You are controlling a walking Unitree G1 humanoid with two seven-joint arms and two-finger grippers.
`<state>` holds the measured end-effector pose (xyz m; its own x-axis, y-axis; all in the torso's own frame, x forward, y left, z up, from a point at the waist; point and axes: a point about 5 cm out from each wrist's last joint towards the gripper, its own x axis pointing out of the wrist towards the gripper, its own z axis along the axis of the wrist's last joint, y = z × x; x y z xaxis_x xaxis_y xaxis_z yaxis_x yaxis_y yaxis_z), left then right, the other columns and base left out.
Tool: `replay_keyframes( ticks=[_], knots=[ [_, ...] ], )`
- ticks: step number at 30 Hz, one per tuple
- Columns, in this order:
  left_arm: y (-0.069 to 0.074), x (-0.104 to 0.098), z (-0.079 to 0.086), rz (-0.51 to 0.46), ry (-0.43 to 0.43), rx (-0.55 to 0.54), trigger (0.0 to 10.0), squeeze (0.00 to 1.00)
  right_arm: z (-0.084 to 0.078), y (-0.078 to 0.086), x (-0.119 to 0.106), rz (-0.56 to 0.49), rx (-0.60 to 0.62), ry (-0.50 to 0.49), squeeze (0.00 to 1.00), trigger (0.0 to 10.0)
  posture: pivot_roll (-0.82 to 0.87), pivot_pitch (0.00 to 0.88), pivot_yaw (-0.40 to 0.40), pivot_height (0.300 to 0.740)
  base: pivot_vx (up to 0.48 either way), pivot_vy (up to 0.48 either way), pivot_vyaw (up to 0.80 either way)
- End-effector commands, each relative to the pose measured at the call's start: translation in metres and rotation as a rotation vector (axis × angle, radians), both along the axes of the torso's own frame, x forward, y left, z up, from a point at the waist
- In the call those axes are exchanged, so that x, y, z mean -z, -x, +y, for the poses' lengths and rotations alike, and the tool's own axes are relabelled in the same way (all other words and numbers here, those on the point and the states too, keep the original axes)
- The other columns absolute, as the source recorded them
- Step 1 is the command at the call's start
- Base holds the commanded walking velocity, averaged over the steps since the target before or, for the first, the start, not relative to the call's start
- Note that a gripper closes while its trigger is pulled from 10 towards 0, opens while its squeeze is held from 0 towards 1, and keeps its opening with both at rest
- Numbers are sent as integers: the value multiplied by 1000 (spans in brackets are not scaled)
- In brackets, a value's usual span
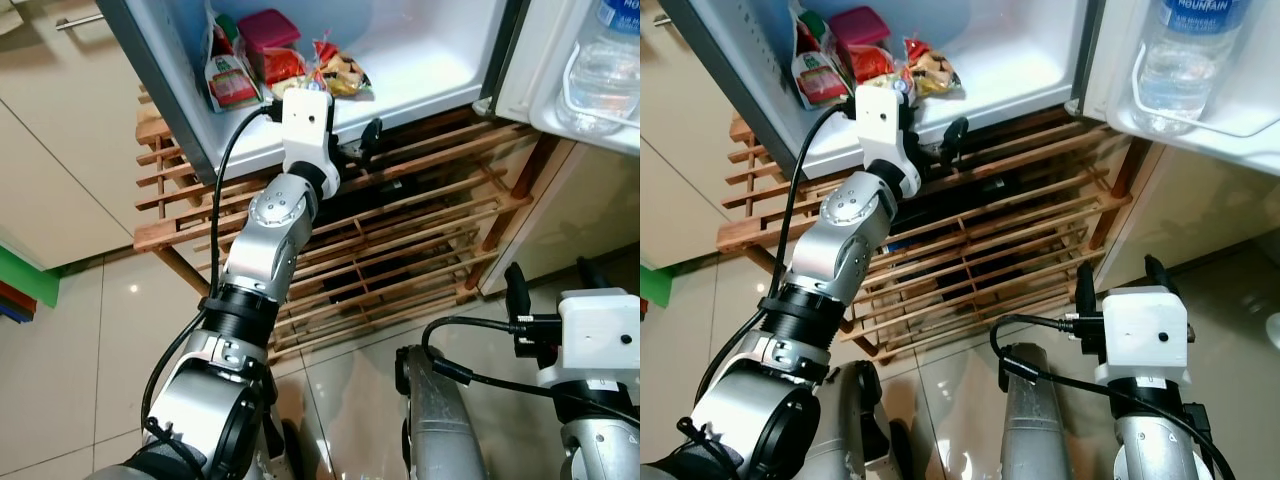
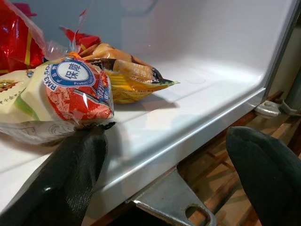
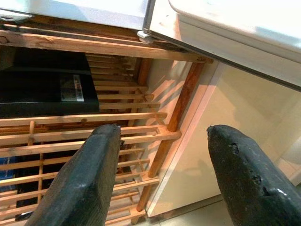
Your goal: Restocking fridge
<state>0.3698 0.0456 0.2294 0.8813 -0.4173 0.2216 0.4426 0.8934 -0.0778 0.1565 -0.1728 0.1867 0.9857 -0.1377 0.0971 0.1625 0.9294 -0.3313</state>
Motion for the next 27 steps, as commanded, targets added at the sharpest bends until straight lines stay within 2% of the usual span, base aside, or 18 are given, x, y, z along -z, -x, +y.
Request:
replay_keyframes(
  ticks=[1, 4, 6, 9, 14, 20, 25, 27],
  knots=[
    [-4, -7, -4, -20, 1, 28, 10000, 0, 2, 4, -5, -8, 0, -1, 0, 10000, -372, 207, 164, 583, 0, 0, 0],
    [-4, -23, -12, -89, -2, 76, 10000, 0, 1, 5, -6, -12, 7, 6, 0, 10000, -374, 206, 173, 583, 0, 0, 0],
    [-2, -26, -13, -101, -6, 95, 10000, 0, 2, 5, -6, -12, 10, 8, 0, 10000, -375, 203, 181, 583, 0, 0, 0],
    [8, -13, -19, -34, -18, 134, 10000, 0, 2, 6, -3, 0, 17, 4, 0, 10000, -365, 196, 185, 583, 0, 0, 0],
    [15, 7, -24, 50, -9, 156, 10000, 0, 3, 1, 1, 7, 11, -1, 0, 10000, -344, 173, 174, 583, 0, 0, 0],
    [14, 2, -23, 28, 1, 156, 10000, 0, 3, -5, 2, -2, -3, 13, 0, 10000, -330, 151, 167, 583, 0, 0, 0],
    [42, 1, -20, 8, 24, 264, 10000, 0, 5, -12, 6, -5, -32, 14, 0, 10000, -294, 103, 154, 583, 0, 0, 0],
    [46, 2, -21, 8, 26, 277, 10000, 0, 5, -13, 7, -5, -35, 14, 0, 10000, -290, 98, 153, 583, 0, 0, 0]
  ],
)
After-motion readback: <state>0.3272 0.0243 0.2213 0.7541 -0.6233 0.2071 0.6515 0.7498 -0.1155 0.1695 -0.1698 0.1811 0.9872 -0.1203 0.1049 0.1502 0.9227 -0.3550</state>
